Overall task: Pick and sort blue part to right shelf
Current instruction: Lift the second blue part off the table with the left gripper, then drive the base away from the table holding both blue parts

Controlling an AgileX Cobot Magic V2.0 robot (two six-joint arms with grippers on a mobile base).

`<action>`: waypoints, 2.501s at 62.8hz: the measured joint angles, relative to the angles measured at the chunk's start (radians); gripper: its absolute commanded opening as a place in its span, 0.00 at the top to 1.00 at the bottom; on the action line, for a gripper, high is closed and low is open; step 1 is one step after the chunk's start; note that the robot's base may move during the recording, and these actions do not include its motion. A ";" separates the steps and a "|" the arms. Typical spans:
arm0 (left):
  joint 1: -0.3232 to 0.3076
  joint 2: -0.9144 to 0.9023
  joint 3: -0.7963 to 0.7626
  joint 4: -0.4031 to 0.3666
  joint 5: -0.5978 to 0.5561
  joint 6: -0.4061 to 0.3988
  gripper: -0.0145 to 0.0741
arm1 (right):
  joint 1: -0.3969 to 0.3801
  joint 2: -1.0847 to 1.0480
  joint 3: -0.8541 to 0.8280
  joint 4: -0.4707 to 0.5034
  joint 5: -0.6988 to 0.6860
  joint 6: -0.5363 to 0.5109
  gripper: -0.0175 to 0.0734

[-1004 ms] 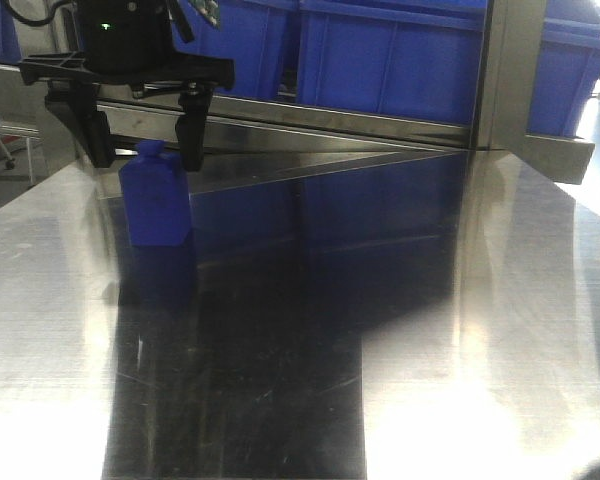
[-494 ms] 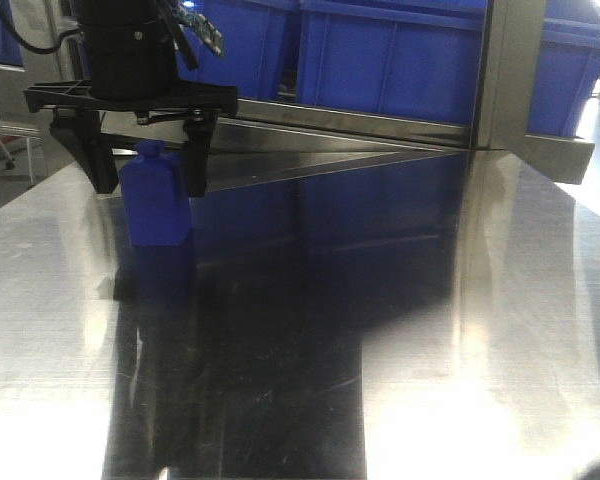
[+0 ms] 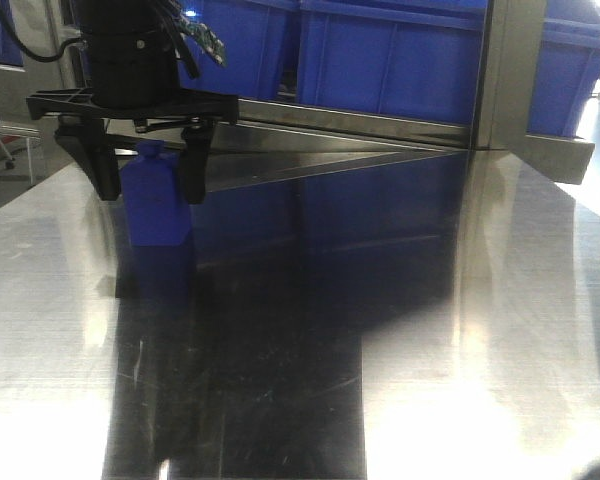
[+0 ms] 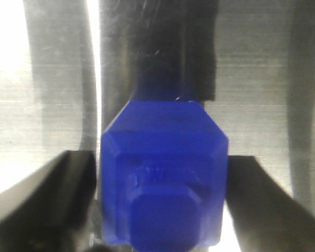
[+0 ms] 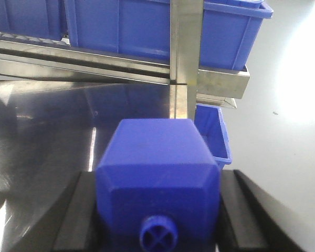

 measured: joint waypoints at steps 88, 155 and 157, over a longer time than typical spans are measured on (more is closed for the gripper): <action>0.181 -0.743 0.662 -0.176 -0.425 0.296 0.60 | 0.000 0.000 0.000 0.000 0.000 -0.001 0.49; 0.332 -1.531 1.335 -0.087 -1.061 0.351 0.60 | 0.000 0.000 0.000 0.000 0.000 -0.001 0.49; 0.332 -1.545 1.337 -0.085 -1.063 0.351 0.60 | 0.000 0.000 0.000 0.000 0.000 -0.001 0.49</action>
